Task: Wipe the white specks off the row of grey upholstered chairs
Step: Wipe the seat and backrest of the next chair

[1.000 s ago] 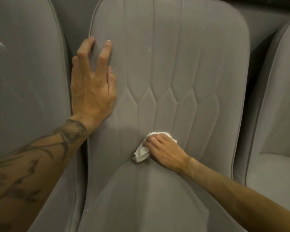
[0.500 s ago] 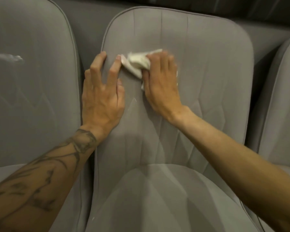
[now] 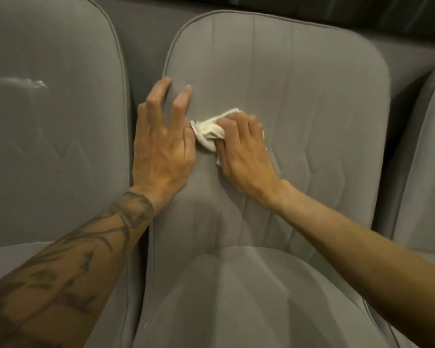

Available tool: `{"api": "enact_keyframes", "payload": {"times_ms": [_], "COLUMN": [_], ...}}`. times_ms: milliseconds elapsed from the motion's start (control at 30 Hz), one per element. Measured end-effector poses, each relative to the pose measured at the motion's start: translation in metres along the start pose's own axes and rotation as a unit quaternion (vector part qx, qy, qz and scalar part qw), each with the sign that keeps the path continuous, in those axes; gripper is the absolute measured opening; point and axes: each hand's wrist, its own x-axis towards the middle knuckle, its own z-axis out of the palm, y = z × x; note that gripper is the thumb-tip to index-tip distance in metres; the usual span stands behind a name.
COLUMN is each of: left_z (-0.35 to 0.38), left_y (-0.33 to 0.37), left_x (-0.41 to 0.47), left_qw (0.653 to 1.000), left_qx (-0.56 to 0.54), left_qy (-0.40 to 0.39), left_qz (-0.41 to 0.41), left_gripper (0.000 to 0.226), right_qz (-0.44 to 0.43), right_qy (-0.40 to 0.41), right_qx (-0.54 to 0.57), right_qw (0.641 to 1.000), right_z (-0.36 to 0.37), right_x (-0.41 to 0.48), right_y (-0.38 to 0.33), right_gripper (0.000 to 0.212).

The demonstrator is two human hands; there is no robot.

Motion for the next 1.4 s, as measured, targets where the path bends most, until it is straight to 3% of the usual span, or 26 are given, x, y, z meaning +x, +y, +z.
{"api": "enact_keyframes", "payload": {"times_ms": [100, 200, 267, 333, 433, 533, 733, 800, 967, 1033, 1167, 1233, 1300, 1400], "left_z": [0.0, 0.001, 0.002, 0.002, 0.001, 0.0, 0.003, 0.003, 0.001, 0.001, 0.0, -0.001, -0.001, -0.001], "left_y": [0.001, -0.001, 0.0, 0.001, 0.001, 0.002, -0.001, -0.001, 0.0, 0.001, 0.002, 0.003, 0.003, 0.003], "left_x": [-0.001, -0.001, -0.001, -0.001, 0.0, 0.0, 0.0, 0.0, 0.001, 0.001, 0.001, 0.0, 0.001, 0.003], "left_qw": [1.0, 1.0, 1.0, 1.0, 1.0, 1.0, 1.0, 1.0, 1.0, 1.0, 1.0, 1.0, 1.0, 1.0], "left_qx": [0.0, 0.008, 0.013, 0.015, 0.012, 0.014, 0.013, 0.012, 0.011, 0.016, 0.023, 0.019, 0.023, 0.022], "left_qy": [-0.001, 0.002, 0.003, 0.008, 0.006, 0.0, 0.011, 0.01, 0.002, 0.002, 0.006, 0.004, 0.006, 0.006], "left_qz": [0.007, 0.009, 0.01, 0.009, 0.005, 0.003, 0.01, 0.011, 0.005, 0.005, 0.0, 0.001, 0.001, -0.005], "left_gripper": [0.049, 0.05, 0.049, 0.049, 0.05, 0.051, 0.05, 0.05, 0.05, 0.05, 0.051, 0.051, 0.05, 0.049], "right_qz": [-0.006, 0.084, 0.123, 0.109, 0.047, 0.004, 0.128, 0.096, -0.03, -0.059, 0.079, 0.106, 0.062, -0.06], "right_qy": [0.015, 0.133, 0.164, 0.137, 0.025, -0.017, 0.152, 0.116, -0.116, -0.118, 0.042, 0.065, 0.007, -0.154], "right_qx": [-0.033, -0.055, -0.05, -0.027, 0.015, 0.001, -0.033, -0.002, 0.049, 0.043, 0.0, 0.0, 0.028, 0.054], "right_qw": [0.999, 0.986, 0.977, 0.984, 0.998, 1.0, 0.979, 0.989, 0.992, 0.99, 0.996, 0.992, 0.998, 0.985], "right_z": [-0.004, -0.004, 0.003, 0.014, 0.02, 0.013, 0.016, 0.029, 0.04, 0.037, 0.035, 0.042, 0.05, 0.045], "right_x": [0.027, 0.089, 0.093, 0.057, -0.022, -0.028, 0.045, 0.003, -0.132, -0.12, -0.045, -0.053, -0.098, -0.16], "right_y": [0.017, 0.032, 0.028, 0.011, -0.009, 0.006, 0.026, 0.009, -0.021, -0.005, 0.018, 0.008, -0.011, -0.029], "right_gripper": [0.022, 0.02, 0.019, 0.02, 0.019, 0.021, 0.019, 0.019, 0.039, 0.037, 0.019, 0.02, 0.024, 0.035]}}
